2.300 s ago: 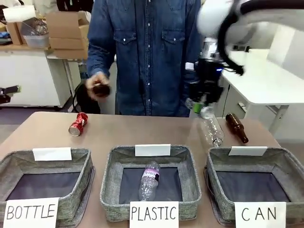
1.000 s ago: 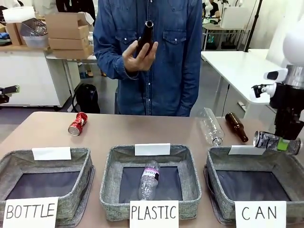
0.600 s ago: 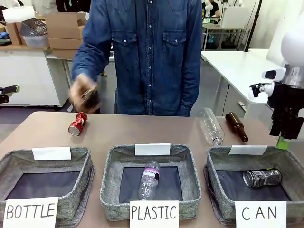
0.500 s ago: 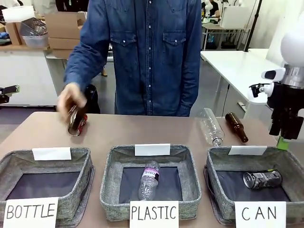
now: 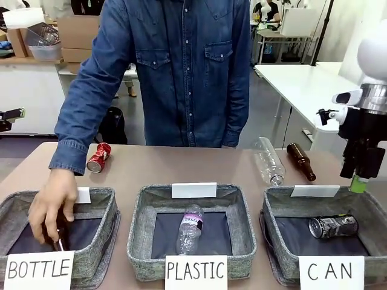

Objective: Sort the can waste into the basket.
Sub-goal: Pick up the can waste from the table and place it in the right Fabric basket.

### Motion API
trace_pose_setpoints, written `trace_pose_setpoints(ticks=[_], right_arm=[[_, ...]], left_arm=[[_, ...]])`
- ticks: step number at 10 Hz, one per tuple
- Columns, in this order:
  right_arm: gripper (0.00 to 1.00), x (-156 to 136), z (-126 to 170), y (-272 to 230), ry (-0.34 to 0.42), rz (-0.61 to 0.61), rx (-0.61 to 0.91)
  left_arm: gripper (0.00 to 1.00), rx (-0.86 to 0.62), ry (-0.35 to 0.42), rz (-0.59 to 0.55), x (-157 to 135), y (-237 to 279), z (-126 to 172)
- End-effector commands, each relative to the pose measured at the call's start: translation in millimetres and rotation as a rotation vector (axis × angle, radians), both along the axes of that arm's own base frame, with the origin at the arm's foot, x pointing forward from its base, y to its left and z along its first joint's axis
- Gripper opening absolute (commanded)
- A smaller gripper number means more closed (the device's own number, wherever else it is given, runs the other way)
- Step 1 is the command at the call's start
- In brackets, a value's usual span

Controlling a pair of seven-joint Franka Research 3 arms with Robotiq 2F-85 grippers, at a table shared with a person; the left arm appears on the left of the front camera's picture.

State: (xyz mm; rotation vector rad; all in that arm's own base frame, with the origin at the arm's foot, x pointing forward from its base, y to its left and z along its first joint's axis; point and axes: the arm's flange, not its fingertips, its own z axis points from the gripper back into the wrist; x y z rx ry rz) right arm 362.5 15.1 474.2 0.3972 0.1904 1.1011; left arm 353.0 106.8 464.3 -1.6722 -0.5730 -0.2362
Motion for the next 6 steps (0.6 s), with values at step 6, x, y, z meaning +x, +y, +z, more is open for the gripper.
trace_pose_setpoints(ticks=[6], right_arm=[[1.0,1.2,55.1,-13.2,0.55,-1.204,1.468]], left_arm=[[1.0,-0.021,-0.027,0.005,-0.1,-1.8,2.5]])
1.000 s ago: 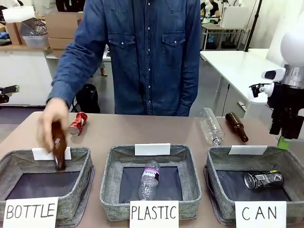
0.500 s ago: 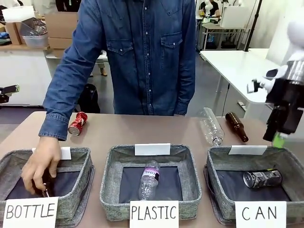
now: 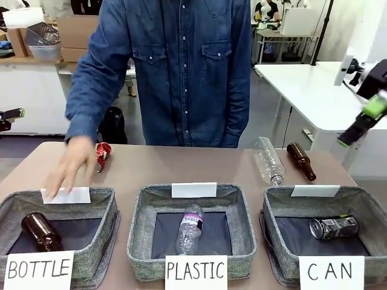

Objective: Sort the can waste into the basket.
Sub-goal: Pick up the can waste from the table and place it in the right Fabric basket.

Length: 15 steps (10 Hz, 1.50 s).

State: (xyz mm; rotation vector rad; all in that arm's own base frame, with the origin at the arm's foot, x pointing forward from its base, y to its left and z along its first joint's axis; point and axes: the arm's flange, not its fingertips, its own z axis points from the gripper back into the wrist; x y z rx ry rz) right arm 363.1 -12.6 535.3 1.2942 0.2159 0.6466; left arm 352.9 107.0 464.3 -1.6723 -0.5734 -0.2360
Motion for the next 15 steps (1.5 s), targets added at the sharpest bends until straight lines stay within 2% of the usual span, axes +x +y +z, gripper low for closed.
trace_pose_setpoints(ticks=[1,3,4,13,14,15], right_arm=[[1.0,2.9,-12.0,30.9,0.233,-1.311,0.574],[1.0,6.3,-16.9,54.4,0.275,-1.684,0.435],[1.0,15.8,-19.3,3.9,0.135,-0.305,0.068],[1.0,15.8,-19.3,3.9,0.135,-0.305,0.068],[1.0,15.8,-19.3,3.9,0.135,-0.305,0.068],[1.0,15.8,-19.3,3.9,0.135,-0.305,0.068]], left_arm=[[1.0,-0.021,-0.027,0.004,0.0,-2.0,2.4],[1.0,-0.021,-0.027,0.004,0.0,-2.0,2.4],[1.0,-0.021,-0.027,0.004,0.0,-2.0,2.4],[1.0,-0.021,-0.027,0.004,0.0,-2.0,2.4],[1.0,0.0,0.0,0.0,0.0,0.1,-0.2],[1.0,0.199,-0.062,0.015,-5.6,4.2,20.0]])
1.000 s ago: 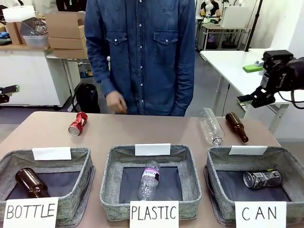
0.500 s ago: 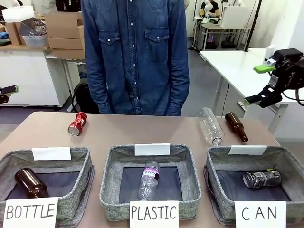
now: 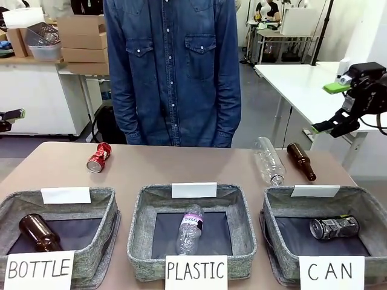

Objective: Sort the can waste into the basket.
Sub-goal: Pick up the can waste from the table and place it in the right Fabric basket.

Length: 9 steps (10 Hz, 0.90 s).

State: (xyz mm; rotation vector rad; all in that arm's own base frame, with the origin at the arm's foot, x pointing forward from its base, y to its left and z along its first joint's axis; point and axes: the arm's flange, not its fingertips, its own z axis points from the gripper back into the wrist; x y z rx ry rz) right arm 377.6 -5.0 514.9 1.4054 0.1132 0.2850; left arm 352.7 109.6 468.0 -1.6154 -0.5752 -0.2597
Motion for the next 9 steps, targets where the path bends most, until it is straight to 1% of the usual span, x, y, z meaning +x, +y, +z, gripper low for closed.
trace_pose_setpoints(ticks=[1,2,3,4,5,6,7,8,9], right_arm=[[1.0,1.3,1.2,-3.7,-0.021,0.012,0.001],[1.0,1.3,1.2,-3.7,-0.021,0.012,0.001],[1.0,1.3,1.2,-3.7,-0.021,0.012,0.001],[1.0,1.3,1.2,-3.7,-0.021,0.012,0.001],[1.0,1.3,1.2,-3.7,-0.021,0.012,0.001],[1.0,1.3,1.2,-3.7,-0.021,0.012,0.001],[1.0,1.3,1.2,-3.7,-0.021,0.012,0.001],[1.0,1.3,1.2,-3.7,-0.021,0.012,0.001],[1.0,1.3,1.2,-3.7,-0.021,0.012,0.001]], left_arm=[[1.0,0.321,-0.023,0.066,14.4,-1.4,31.0],[1.0,0.627,0.022,0.069,49.0,-19.6,38.5],[1.0,0.851,0.043,0.098,81.2,-41.2,39.6],[1.0,1.121,0.031,0.168,103.0,-65.4,38.3],[1.0,1.305,0.0,0.163,117.9,-88.7,36.3],[1.0,1.425,-0.028,0.195,132.5,-105.7,32.8],[1.0,1.481,-0.059,0.195,147.9,-122.8,24.1],[1.0,1.471,-0.087,0.195,163.2,-137.6,12.1],[1.0,1.493,-0.079,0.246,178.9,-145.9,-0.9]])
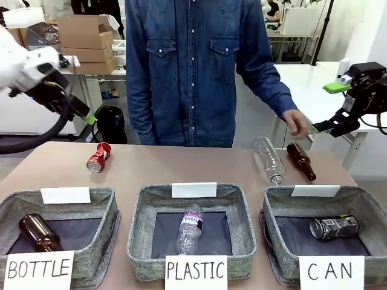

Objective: Sort the can waste into the basket.
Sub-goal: Pick up the can waste from the table and place it in the right Fabric basket.

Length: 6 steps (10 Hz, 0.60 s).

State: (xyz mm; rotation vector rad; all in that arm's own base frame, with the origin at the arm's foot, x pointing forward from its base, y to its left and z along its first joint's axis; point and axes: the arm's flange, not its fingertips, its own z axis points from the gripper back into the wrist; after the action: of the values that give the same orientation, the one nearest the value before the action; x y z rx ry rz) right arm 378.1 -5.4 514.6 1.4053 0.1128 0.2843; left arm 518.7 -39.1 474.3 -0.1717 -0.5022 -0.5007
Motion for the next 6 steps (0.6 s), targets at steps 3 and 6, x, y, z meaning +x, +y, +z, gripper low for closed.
trace_pose_setpoints(ticks=[3,6], right_arm=[[1.0,0.8,1.4,-3.3,-0.021,0.012,0.001],[1.0,0.8,1.4,-3.3,-0.021,0.012,0.001]], left_arm=[[1.0,0.145,0.197,0.12,55.1,-6.8,-58.8],[1.0,0.053,0.257,0.048,80.5,-16.4,-99.8]])
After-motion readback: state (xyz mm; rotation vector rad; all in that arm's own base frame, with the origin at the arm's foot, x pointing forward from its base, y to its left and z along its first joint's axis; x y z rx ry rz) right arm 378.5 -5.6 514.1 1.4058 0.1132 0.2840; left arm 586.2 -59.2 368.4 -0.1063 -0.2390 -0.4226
